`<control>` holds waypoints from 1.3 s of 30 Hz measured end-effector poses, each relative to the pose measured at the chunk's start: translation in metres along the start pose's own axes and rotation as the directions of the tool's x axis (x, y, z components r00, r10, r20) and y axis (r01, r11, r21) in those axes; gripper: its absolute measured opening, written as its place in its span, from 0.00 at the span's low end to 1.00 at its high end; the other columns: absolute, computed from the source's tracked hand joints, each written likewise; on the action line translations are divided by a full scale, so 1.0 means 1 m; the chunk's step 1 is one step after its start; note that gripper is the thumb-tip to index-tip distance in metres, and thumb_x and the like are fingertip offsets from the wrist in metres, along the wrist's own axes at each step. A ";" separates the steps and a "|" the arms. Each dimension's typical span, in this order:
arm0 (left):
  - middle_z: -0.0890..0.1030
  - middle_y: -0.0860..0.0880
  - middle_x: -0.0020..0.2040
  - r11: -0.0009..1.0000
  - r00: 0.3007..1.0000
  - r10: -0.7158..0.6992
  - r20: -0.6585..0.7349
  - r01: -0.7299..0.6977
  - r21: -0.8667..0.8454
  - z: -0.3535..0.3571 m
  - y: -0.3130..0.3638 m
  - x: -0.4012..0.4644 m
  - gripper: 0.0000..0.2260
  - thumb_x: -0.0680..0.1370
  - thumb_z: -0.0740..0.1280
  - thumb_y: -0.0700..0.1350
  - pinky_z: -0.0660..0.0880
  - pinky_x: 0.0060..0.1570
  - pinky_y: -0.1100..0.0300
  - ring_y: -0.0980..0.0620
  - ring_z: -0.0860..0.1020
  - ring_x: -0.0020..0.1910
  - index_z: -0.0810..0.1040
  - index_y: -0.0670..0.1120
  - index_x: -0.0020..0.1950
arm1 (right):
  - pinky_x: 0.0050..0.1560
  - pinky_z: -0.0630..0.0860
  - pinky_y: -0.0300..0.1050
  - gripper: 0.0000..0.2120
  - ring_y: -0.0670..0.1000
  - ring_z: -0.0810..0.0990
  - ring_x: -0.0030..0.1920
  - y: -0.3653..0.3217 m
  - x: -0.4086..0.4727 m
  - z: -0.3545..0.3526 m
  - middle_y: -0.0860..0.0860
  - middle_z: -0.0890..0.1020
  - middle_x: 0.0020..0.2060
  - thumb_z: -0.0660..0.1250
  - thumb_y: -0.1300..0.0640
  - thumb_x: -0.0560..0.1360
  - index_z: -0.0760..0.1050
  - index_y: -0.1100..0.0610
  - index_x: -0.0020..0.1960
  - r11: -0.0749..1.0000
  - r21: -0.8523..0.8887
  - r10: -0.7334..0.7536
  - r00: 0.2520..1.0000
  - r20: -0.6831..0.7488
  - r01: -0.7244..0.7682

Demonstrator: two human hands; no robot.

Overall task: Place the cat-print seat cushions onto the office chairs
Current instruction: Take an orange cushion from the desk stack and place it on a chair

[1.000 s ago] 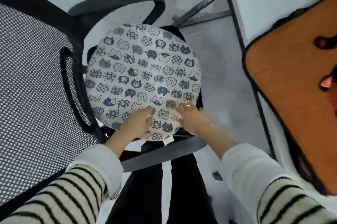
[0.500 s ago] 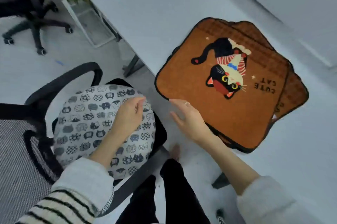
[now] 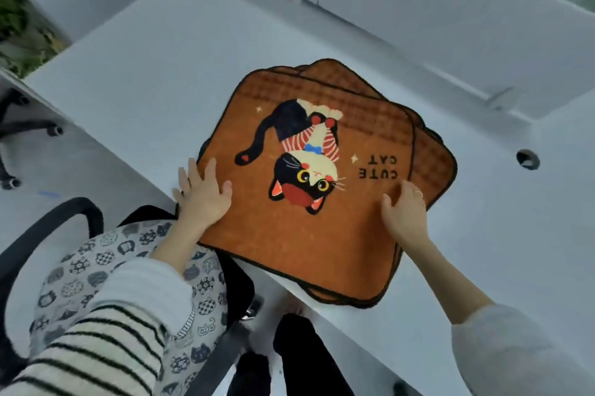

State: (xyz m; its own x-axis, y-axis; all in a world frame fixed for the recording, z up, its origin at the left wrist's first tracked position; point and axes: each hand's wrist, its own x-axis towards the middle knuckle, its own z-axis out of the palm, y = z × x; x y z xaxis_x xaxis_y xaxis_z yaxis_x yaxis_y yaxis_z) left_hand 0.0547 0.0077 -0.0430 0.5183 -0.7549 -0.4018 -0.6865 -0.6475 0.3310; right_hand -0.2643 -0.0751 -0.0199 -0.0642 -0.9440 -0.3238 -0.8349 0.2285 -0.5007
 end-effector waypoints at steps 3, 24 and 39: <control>0.52 0.40 0.76 0.999 0.999 -0.037 0.012 0.037 0.009 -0.010 0.010 0.008 0.28 0.80 0.56 0.53 0.55 0.71 0.41 0.38 0.53 0.74 0.50 0.48 0.77 | 0.67 0.69 0.56 0.23 0.60 0.69 0.66 0.006 0.011 -0.003 0.60 0.72 0.65 0.58 0.54 0.77 0.67 0.63 0.69 0.992 0.101 0.080 0.996 -0.027 -0.077; 0.73 0.48 0.56 0.741 0.929 0.361 -0.077 -0.336 -0.582 -0.080 0.076 -0.118 0.19 0.79 0.60 0.45 0.71 0.42 0.58 0.54 0.75 0.46 0.61 0.47 0.68 | 0.51 0.73 0.43 0.12 0.48 0.77 0.49 -0.030 -0.146 -0.070 0.47 0.78 0.47 0.54 0.60 0.80 0.74 0.55 0.58 0.759 0.621 0.088 0.915 -0.393 0.194; 0.78 0.56 0.46 0.622 0.585 0.741 0.330 -0.411 -0.667 0.042 0.125 -0.374 0.06 0.82 0.58 0.45 0.75 0.47 0.56 0.56 0.77 0.45 0.73 0.51 0.56 | 0.52 0.70 0.38 0.12 0.47 0.76 0.50 0.184 -0.423 -0.133 0.49 0.79 0.49 0.55 0.60 0.80 0.76 0.58 0.58 0.770 0.629 0.478 0.557 -0.678 0.105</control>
State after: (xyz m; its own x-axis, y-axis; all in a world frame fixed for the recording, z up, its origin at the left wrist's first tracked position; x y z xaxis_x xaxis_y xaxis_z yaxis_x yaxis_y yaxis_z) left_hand -0.2462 0.2134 0.1125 -0.3738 -0.8868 -0.2719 -0.2994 -0.1621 0.9403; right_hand -0.4635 0.3347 0.1319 -0.8061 -0.5785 0.1246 -0.3057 0.2268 -0.9247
